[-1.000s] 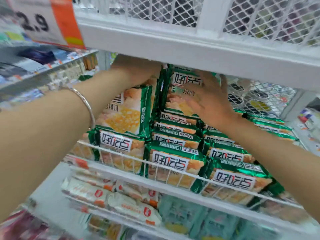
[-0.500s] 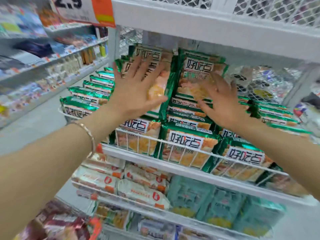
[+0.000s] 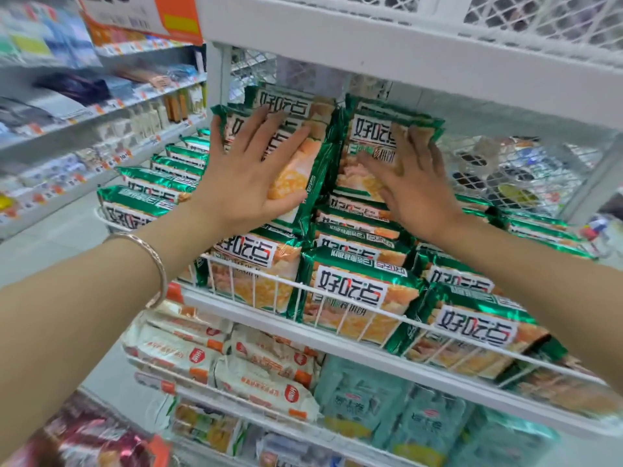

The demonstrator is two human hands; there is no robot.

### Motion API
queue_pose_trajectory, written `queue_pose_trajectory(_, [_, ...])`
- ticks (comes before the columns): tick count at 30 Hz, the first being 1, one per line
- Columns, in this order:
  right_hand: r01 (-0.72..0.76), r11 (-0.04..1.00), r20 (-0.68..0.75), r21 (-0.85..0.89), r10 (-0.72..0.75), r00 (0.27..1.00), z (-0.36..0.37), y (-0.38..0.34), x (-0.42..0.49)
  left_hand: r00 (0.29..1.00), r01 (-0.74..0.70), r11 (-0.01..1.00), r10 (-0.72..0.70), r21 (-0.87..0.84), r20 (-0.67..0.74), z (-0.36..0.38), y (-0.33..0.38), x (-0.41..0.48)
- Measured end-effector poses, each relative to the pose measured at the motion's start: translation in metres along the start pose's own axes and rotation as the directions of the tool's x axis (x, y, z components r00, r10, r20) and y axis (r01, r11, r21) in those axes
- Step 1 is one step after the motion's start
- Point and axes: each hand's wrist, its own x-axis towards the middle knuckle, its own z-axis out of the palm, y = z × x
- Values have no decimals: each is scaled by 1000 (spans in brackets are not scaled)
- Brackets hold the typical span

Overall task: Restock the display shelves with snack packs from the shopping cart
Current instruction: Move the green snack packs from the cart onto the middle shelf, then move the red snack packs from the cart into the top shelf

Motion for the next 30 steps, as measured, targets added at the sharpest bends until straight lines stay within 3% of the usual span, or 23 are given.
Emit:
queue_pose_trajectory(3, [-4, 998, 25, 68, 2, 1000, -13, -5, -5, 1000, 7, 1000, -7, -16, 23, -6, 0, -5])
queue_pose_trajectory(9, [-131, 955, -205, 266, 189, 960, -72, -68, -27, 974, 215, 975, -209, -63, 83, -39, -30, -73])
queue_pose_trajectory(16, [121, 929, -151, 349, -71, 986, -103, -235, -44, 852, 452, 892, -425, -18, 307, -121, -87, -238])
queue_pose_trajectory(20, [245, 846, -120, 473, -214, 969, -107, -345, -52, 670, 657, 750, -627, 75, 396, -152, -123, -332])
queue_pose_trajectory(24, [290, 773, 8, 564, -356, 934, -100, -438, -71, 442, 833, 544, -762, 99, 472, -171, -135, -406])
queue_pose_trajectory(27, [261, 753, 187, 604, -451, 873, -88, -490, -89, 267, 928, 364, -801, 82, 535, -177, -128, -452])
queue_pose_trajectory(30, [106, 747, 419, 656, -477, 772, -65, -519, -109, 176, 978, 208, -804, -10, 568, -175, -120, -483])
